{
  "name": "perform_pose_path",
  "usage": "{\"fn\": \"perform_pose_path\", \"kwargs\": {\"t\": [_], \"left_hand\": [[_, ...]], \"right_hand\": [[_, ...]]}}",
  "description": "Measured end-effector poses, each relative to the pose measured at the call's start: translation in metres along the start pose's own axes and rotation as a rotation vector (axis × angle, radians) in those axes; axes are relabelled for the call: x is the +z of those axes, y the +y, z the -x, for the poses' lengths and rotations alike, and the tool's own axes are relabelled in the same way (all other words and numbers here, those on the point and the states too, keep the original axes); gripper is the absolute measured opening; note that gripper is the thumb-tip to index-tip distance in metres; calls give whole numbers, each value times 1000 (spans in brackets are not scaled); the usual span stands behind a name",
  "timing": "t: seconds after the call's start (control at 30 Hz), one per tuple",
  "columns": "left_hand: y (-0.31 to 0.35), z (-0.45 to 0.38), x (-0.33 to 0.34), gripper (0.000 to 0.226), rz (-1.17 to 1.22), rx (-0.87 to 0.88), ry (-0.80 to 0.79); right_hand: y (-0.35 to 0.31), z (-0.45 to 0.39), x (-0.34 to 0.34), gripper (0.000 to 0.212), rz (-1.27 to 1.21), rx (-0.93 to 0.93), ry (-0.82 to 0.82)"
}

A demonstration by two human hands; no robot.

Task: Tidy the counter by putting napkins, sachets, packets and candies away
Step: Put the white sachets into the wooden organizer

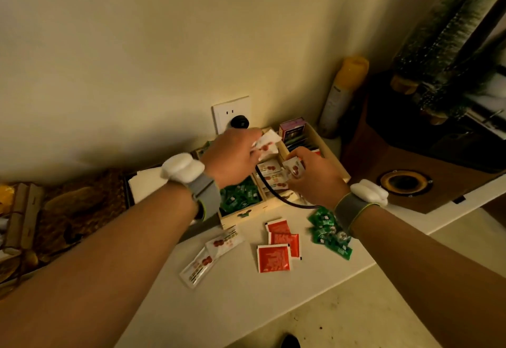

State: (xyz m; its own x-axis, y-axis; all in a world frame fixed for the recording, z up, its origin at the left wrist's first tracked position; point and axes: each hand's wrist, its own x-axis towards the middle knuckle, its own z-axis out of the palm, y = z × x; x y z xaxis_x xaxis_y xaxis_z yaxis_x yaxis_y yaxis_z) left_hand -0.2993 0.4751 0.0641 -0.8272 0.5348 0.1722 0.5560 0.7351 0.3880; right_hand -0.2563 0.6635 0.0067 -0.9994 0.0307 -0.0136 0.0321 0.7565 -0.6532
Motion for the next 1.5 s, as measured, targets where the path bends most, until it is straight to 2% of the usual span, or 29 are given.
{"fn": "perform_pose_path", "kwargs": {"t": [0.2,0.33,0.47,0.57,0.7,1.1,1.33,1.5], "left_hand": [[-1,-69,18,14,-52,-91,-119],[-4,-86,36,8,-109,-116,-213],[-7,-85,43,13,-84,-125,-271],[-11,-82,41,38,-67,-135,-276],[-16,-75,32,36,-25,-104,-210],[-27,-16,13,30,-57,-43,-165],[-47,56,-2,31,-85,-23,-196],[-59,108,-11,28,-87,-51,-201]], "right_hand": [[8,-17,10,44,40,-117,-70],[9,-28,12,47,72,-189,-125],[6,-33,15,49,73,-255,-120],[9,-36,14,40,88,-286,-144],[15,-37,9,48,119,-259,-157],[-5,-14,9,34,178,-264,-158],[-51,17,36,46,235,-292,-187],[-76,39,59,45,302,-355,-236]]}}
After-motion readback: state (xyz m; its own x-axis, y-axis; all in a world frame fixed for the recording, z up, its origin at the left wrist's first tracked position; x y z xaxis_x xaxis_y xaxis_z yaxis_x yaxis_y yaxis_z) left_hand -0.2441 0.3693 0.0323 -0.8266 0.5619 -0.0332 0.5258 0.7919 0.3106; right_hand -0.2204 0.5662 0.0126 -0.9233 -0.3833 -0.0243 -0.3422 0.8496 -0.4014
